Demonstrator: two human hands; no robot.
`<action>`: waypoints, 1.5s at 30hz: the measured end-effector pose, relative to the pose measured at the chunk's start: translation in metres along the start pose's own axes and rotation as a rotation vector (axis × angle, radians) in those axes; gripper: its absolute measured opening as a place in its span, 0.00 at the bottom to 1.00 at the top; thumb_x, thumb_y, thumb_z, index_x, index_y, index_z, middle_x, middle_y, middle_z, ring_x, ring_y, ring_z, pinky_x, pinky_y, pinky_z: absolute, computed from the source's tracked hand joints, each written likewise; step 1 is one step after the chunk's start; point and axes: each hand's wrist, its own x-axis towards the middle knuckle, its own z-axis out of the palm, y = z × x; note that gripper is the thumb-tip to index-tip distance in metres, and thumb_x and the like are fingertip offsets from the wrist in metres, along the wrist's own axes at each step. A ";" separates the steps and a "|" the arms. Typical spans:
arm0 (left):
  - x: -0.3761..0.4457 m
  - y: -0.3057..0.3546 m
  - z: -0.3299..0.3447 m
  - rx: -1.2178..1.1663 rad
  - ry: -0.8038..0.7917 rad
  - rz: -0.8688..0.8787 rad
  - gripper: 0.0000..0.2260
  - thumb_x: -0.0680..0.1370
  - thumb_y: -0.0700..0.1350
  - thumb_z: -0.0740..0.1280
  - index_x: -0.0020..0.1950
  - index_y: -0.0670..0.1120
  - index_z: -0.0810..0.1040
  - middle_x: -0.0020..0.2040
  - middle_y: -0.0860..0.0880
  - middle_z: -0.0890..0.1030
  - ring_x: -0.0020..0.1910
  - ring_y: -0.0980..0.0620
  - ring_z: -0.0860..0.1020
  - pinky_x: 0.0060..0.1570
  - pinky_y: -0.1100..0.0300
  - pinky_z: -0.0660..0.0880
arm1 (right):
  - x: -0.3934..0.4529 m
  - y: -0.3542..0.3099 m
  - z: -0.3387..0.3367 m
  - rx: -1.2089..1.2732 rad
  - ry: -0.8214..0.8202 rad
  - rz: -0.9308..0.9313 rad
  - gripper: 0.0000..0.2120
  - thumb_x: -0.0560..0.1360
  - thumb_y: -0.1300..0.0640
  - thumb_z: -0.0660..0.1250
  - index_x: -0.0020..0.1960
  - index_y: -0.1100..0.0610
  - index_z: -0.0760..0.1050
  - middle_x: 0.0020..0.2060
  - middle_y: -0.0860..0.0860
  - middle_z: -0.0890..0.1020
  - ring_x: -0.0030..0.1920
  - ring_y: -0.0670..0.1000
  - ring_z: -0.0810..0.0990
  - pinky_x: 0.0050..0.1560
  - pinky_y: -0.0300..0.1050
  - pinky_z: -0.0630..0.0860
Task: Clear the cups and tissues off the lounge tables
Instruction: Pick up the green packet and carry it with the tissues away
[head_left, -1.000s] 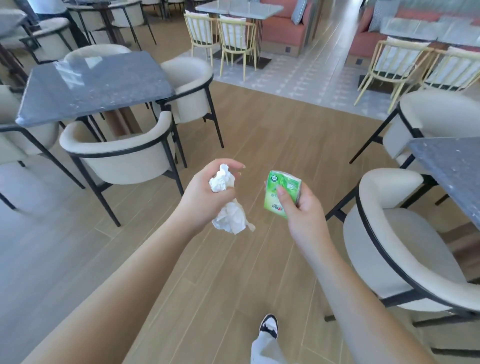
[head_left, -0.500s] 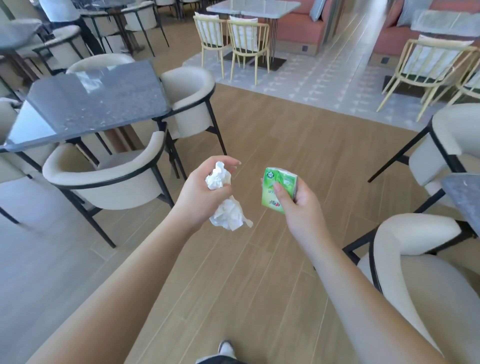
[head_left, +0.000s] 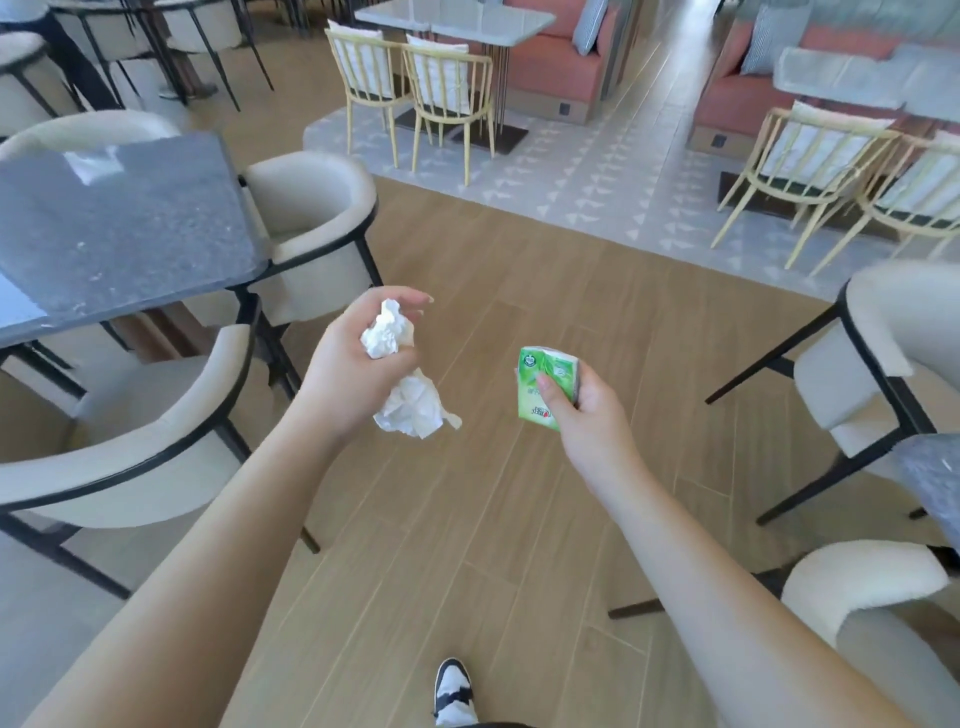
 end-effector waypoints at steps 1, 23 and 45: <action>0.019 0.000 -0.002 -0.004 0.002 0.002 0.22 0.72 0.40 0.66 0.59 0.63 0.80 0.57 0.62 0.83 0.52 0.58 0.82 0.48 0.57 0.79 | 0.017 -0.002 0.002 0.001 0.007 0.001 0.08 0.82 0.52 0.65 0.59 0.44 0.78 0.50 0.41 0.85 0.51 0.39 0.83 0.47 0.30 0.74; 0.383 -0.042 0.119 -0.064 -0.044 -0.030 0.22 0.75 0.36 0.65 0.62 0.59 0.80 0.59 0.59 0.83 0.65 0.60 0.79 0.55 0.54 0.77 | 0.388 -0.010 -0.061 0.133 -0.030 -0.072 0.05 0.81 0.49 0.66 0.55 0.40 0.78 0.49 0.37 0.85 0.51 0.37 0.83 0.46 0.26 0.73; 0.729 -0.094 0.062 -0.142 -0.015 -0.036 0.23 0.70 0.37 0.64 0.57 0.60 0.81 0.60 0.56 0.83 0.63 0.58 0.79 0.52 0.64 0.80 | 0.745 -0.052 0.069 0.154 -0.086 -0.117 0.05 0.77 0.43 0.66 0.52 0.35 0.78 0.49 0.39 0.85 0.50 0.40 0.84 0.46 0.29 0.75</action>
